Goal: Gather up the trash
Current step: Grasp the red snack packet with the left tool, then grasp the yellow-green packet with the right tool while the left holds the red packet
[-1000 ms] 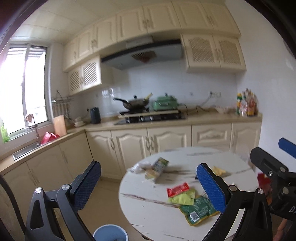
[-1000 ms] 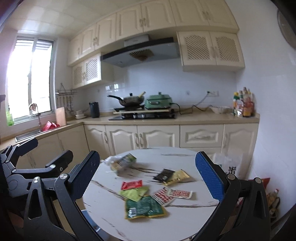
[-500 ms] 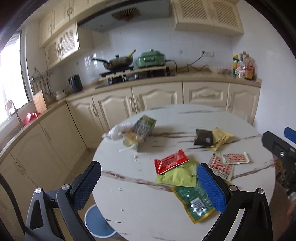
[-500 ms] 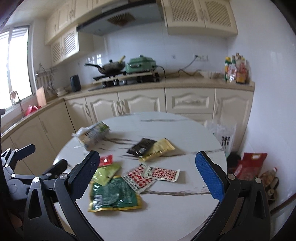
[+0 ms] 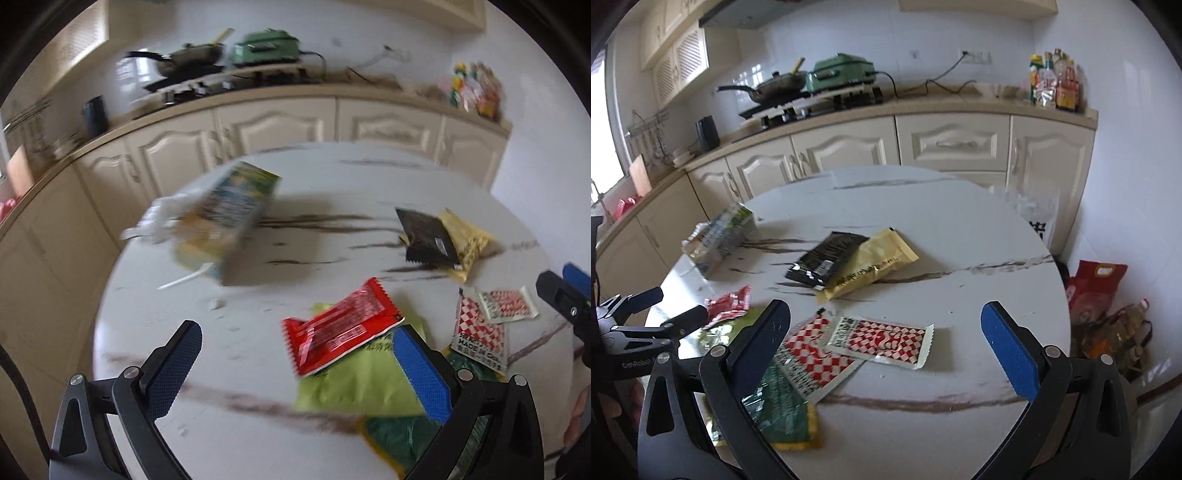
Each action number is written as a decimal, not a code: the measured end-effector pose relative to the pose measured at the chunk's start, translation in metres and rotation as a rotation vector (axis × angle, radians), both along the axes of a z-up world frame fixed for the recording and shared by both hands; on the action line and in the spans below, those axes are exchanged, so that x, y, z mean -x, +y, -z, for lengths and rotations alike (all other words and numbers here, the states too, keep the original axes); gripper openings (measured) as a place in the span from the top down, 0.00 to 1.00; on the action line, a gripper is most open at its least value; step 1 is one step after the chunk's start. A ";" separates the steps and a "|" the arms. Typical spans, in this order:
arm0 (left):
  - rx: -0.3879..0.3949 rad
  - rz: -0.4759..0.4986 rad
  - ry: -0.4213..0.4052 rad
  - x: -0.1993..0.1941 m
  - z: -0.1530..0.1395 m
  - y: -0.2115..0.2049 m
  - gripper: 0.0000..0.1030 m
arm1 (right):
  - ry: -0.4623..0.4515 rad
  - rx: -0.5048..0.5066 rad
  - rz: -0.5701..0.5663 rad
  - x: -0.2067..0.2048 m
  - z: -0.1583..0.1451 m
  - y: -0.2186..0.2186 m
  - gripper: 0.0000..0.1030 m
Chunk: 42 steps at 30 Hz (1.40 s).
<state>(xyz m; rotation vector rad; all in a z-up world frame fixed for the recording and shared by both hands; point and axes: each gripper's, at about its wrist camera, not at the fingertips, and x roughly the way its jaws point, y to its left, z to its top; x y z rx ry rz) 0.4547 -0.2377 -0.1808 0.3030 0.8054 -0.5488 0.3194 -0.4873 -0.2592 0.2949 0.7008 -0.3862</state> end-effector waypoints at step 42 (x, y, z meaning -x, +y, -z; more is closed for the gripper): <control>0.275 -0.074 0.126 -0.008 -0.015 0.114 0.99 | 0.095 -0.008 -0.238 -0.078 0.005 0.063 0.00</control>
